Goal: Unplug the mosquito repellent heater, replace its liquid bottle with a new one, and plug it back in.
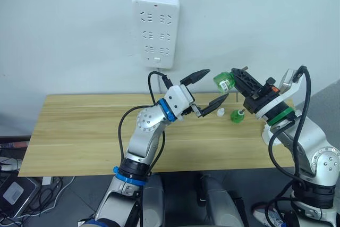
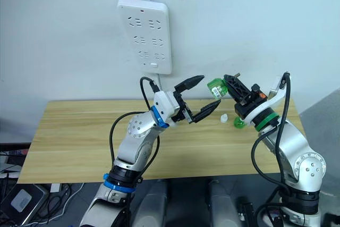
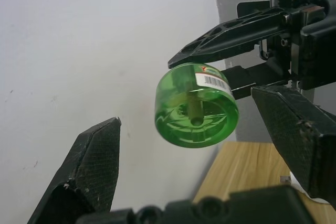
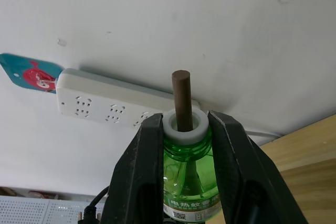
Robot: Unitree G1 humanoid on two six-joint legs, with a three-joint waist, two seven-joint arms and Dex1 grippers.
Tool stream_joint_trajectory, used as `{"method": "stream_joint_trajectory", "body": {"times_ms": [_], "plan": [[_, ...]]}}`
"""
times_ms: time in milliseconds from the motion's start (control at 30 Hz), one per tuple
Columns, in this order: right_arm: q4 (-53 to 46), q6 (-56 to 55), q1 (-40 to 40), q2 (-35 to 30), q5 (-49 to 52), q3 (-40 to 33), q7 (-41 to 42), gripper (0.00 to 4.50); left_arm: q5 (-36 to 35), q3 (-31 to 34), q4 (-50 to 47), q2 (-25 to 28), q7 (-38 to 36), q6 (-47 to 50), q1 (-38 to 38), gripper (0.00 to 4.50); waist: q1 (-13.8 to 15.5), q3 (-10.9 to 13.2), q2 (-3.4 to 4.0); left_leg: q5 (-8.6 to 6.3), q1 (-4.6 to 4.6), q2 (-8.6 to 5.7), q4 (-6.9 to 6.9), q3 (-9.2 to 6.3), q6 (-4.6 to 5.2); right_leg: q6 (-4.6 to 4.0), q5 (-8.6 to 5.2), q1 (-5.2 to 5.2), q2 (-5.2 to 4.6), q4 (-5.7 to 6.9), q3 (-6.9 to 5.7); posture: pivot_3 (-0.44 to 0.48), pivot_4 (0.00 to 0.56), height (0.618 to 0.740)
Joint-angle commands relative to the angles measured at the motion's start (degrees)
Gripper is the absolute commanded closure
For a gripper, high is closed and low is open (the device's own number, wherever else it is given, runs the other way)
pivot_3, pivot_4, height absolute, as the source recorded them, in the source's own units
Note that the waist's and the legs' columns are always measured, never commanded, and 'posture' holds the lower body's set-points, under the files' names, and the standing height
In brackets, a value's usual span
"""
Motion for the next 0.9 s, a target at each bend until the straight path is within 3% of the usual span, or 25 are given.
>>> {"method": "stream_joint_trajectory", "body": {"times_ms": [33,500,600,767,900], "plan": [[-3.22,-1.62,-0.60,-1.02,2.01,0.18,0.68,3.63,0.19,-1.59,-1.92,-1.17,0.99,-1.08,0.08,0.00,0.01,0.00,0.00,0.00,0.00,0.00,0.00,-0.01,0.00,0.00,0.00,0.00,0.00,0.00,-0.01,0.231,0.280,0.740],[-3.48,-3.90,-1.13,-2.12,1.51,1.99,1.60,3.63,-0.02,-1.62,-0.74,-2.44,4.07,-1.60,-0.68,0.00,-0.02,0.00,0.00,0.02,0.00,0.00,0.00,0.00,0.02,-0.02,0.02,0.00,0.00,0.00,0.00,0.223,0.279,0.740],[-3.48,-4.38,-1.32,-1.89,1.55,2.08,1.63,3.63,0.05,-1.95,-0.78,-2.45,3.96,-1.84,-0.39,0.56,-0.02,0.00,0.00,0.02,0.00,0.00,0.00,0.00,0.03,-0.02,0.02,0.00,0.00,0.00,0.00,0.223,0.277,0.740],[-3.82,-4.24,-1.17,-2.07,1.74,2.52,2.01,3.63,-0.30,-1.79,-0.65,-2.82,4.09,-2.20,-0.80,2.01,-0.02,0.00,0.00,0.02,0.01,0.00,0.00,0.00,0.03,-0.04,0.03,0.00,0.00,0.00,0.00,0.223,0.276,0.740],[-4.13,-4.16,-0.76,-2.09,1.99,2.81,2.12,3.63,-0.16,-1.74,-0.28,-3.01,4.05,-2.50,-1.07,2.19,-0.02,0.00,0.00,0.02,0.00,0.00,0.00,0.00,0.03,-0.04,0.03,0.00,0.00,0.00,0.00,0.224,0.278,0.740]]}}
